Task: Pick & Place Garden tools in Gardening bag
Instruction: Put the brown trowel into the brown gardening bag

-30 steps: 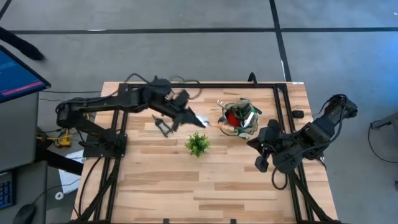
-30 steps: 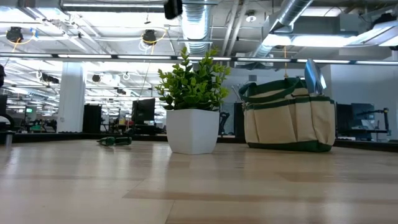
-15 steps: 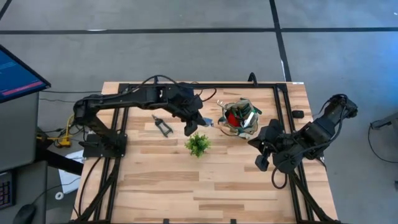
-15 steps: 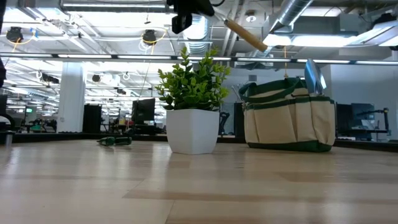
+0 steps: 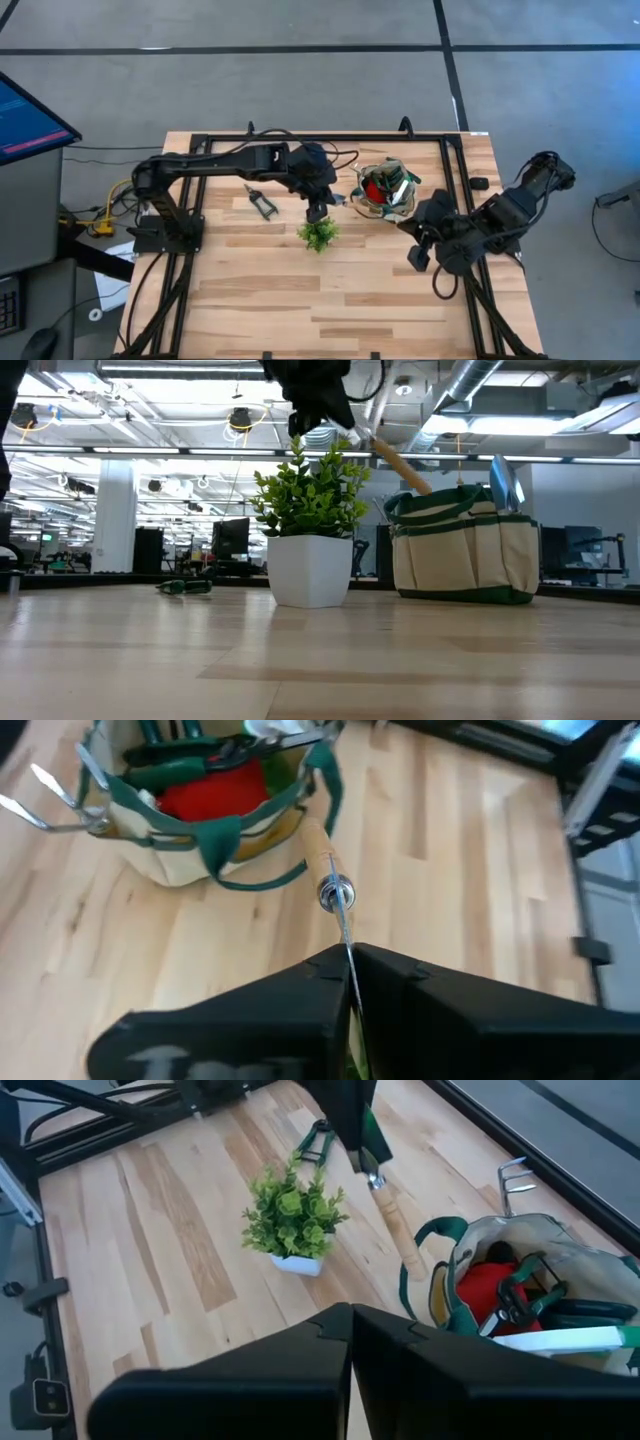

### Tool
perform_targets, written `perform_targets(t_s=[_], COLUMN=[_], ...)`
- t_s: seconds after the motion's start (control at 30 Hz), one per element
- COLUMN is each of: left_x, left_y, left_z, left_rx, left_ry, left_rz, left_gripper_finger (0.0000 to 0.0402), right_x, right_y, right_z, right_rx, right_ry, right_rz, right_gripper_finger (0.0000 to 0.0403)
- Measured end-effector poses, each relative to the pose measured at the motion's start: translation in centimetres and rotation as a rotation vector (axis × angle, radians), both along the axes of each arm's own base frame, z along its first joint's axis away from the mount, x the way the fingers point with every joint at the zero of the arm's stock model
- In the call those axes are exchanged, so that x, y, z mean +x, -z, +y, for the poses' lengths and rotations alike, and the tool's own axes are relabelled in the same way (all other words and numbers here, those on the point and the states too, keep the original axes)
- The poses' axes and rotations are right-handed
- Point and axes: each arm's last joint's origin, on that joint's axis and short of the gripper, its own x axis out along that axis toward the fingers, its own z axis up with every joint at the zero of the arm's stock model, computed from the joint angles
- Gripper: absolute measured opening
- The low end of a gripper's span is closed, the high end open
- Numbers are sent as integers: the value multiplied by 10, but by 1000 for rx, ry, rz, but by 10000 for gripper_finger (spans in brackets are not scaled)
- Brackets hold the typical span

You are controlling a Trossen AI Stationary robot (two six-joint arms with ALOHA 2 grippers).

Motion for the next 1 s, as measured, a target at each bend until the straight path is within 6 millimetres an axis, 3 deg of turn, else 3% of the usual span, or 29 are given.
perform_targets(t_s=[0.43,0.67,1.0], left_x=[4,-9,-18], left_y=[3,-14,-12], left_z=[4,0,-5], left_rx=[62,80,89], left_ry=[-5,12,23], left_rz=[-12,-35,39], left_gripper_finger=[0,0,0], right_x=[3,6,18], right_y=[2,26,64], right_z=[-4,-1,-15], right_rx=[12,33,76], right_ry=[14,1,58], right_rz=[16,96,218], right_gripper_finger=[0,0,0])
